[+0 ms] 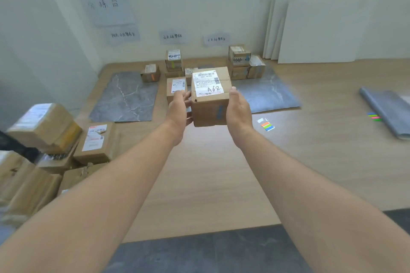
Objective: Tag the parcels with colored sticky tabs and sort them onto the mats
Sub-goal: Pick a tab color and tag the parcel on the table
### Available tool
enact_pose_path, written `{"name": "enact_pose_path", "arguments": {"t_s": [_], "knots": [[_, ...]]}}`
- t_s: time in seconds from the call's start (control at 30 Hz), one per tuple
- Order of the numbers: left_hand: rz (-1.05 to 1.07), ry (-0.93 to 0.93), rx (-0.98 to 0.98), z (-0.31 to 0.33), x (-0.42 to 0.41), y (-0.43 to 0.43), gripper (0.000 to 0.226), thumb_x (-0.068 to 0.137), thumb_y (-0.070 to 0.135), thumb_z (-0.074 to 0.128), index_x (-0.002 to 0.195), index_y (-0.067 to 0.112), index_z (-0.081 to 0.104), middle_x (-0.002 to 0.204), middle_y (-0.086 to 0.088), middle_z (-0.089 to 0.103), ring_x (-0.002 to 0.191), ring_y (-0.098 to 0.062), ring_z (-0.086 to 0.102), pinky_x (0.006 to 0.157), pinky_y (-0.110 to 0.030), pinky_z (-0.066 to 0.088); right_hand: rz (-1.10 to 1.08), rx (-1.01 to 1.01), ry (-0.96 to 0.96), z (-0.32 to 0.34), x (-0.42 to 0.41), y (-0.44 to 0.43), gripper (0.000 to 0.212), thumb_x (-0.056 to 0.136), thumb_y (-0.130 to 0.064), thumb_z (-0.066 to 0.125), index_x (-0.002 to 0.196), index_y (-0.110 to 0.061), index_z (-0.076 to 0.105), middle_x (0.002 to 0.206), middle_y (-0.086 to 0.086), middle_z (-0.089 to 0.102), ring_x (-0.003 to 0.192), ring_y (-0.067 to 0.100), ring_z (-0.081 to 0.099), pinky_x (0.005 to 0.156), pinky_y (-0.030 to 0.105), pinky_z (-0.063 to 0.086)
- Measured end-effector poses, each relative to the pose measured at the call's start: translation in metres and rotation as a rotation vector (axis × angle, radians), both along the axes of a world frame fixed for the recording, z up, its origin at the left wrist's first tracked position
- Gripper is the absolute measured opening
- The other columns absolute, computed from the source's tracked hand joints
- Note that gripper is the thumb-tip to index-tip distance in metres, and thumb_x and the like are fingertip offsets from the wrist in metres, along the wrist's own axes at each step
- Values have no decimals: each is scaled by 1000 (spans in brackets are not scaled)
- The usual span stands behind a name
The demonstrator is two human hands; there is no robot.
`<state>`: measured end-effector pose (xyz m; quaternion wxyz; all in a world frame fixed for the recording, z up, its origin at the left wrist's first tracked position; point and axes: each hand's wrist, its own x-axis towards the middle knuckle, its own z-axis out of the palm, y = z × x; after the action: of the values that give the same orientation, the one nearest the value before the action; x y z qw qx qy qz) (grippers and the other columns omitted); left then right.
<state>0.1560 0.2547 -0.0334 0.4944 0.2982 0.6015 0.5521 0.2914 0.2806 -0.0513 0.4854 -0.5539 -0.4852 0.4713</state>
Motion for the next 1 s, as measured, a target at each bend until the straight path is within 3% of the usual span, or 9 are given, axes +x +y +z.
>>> {"name": "enact_pose_path", "arguments": {"t_s": [0.2,0.27,0.33,0.4,0.5,0.67,0.77,0.87,1.0], "knots": [[-23,-10,101,70,5,0,42,102,41,30,100,26,69,88,7,70,92,-24,63,92,-42,53,4,99,8,64,9,-3,53,96,-61,28,122,-36,67,120,-9,69,113,15,62,105,42,48],[-29,16,111,82,8,4,46,103,43,28,113,23,68,90,8,70,92,-21,64,92,-41,52,-10,132,22,76,13,0,50,99,-58,29,123,-34,67,120,-10,69,114,14,62,106,41,47],[-43,42,111,89,13,9,50,102,45,28,126,21,65,106,4,69,96,-21,64,92,-41,53,-12,141,20,82,19,3,45,102,-56,30,118,-35,66,118,-10,69,113,15,62,106,41,47],[-61,51,111,90,20,16,51,102,44,27,128,21,63,113,1,67,98,-21,63,91,-39,53,-12,138,25,84,27,8,40,102,-56,30,111,-39,64,117,-9,70,113,16,63,106,42,48],[-85,47,102,89,35,30,45,104,43,27,121,22,63,106,2,66,95,-20,60,89,-35,51,-12,129,24,82,42,22,36,105,-51,28,107,-40,63,116,-8,70,111,16,64,101,39,51],[-64,44,72,77,68,75,40,103,44,31,105,26,66,104,1,70,97,-20,63,93,-38,52,1,118,17,70,77,69,44,110,-44,26,129,-28,62,118,-5,68,109,14,63,82,23,48],[-56,51,41,64,94,118,38,103,45,30,100,29,65,103,1,70,101,-22,63,99,-42,52,33,100,2,58,101,115,44,110,-45,26,131,-29,61,118,-6,67,109,13,62,85,24,48],[-11,72,1,45,125,166,43,103,47,29,111,25,65,109,-1,71,104,-23,64,98,-41,51,86,74,-14,39,130,171,44,109,-47,26,130,-31,60,117,-7,67,109,12,62,86,25,50],[44,60,-69,16,166,227,36,103,44,30,96,31,64,100,7,68,94,-19,60,95,-37,46,165,2,-51,5,168,242,44,106,-50,26,135,-38,56,121,-12,67,110,7,59,92,29,49]]}}
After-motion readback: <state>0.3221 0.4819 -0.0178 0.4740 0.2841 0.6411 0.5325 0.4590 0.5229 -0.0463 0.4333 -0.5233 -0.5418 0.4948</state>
